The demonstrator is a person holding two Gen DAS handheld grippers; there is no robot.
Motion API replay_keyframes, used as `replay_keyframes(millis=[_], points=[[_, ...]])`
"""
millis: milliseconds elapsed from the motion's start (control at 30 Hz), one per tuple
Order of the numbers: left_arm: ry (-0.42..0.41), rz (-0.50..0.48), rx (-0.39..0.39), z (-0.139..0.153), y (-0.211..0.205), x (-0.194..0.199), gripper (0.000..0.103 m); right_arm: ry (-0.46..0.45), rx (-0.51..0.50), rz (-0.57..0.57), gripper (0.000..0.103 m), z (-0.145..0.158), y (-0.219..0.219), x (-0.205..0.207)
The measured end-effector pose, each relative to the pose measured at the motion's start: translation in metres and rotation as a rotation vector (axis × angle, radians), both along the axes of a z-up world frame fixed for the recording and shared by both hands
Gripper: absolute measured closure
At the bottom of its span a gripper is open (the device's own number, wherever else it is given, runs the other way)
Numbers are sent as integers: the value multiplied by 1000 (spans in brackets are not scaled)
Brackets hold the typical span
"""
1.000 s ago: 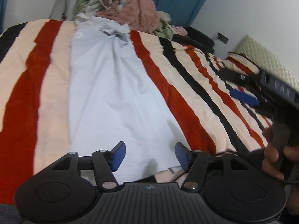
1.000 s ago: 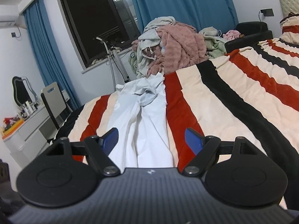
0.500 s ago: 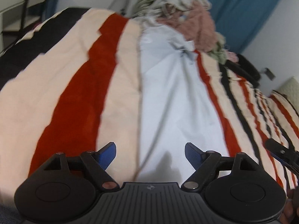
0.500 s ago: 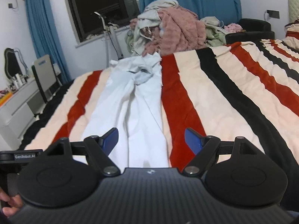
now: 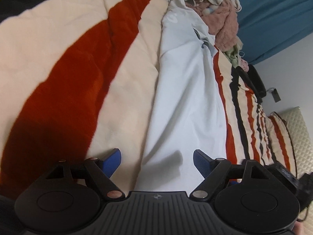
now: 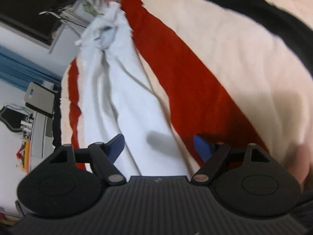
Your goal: Fold clothes
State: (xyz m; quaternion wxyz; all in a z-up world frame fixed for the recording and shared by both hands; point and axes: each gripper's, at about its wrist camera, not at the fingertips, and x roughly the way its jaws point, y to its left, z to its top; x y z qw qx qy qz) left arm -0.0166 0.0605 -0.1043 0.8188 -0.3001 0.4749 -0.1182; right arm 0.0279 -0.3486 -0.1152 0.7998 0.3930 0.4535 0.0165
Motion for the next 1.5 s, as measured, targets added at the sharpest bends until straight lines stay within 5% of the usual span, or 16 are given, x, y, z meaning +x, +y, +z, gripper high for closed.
replay_keyframes(millis=[133,300,333,400,500,600,767,900,1000,1133,1200,1500], points=[[3,-43,-39,-5,-9,-6,29,46,-42,37,30,-8,18,2],[33,-69,-61,-12,-12,-14,65,81,-80,77,34,-13,30,2],[30,-67,-65,-12,-12,-15,69,86,-76,83,41,-14,31,1],[23,-62,-73,-12,-12,-17,93,82,-76,94,51,-12,33,-3],[5,-24,-110,-11,-3,-24,99,66,-23,93,61,-9,31,-12],[-8,29,-157,-9,8,-30,100,61,49,69,71,-12,26,-21],[25,44,-140,-13,5,-29,97,92,-38,52,71,-14,35,-19],[73,10,-111,-19,-2,-23,72,107,-84,103,69,-14,45,-15],[96,-23,-97,-24,-10,-20,71,90,-45,112,69,-13,51,-23],[113,-40,-100,-29,-14,-17,81,66,-36,105,73,-12,58,-28],[112,-29,-105,-29,-14,-16,90,62,-7,59,89,-12,52,-30],[-24,32,-248,14,0,-22,98,-164,166,-45,93,25,29,-51]])
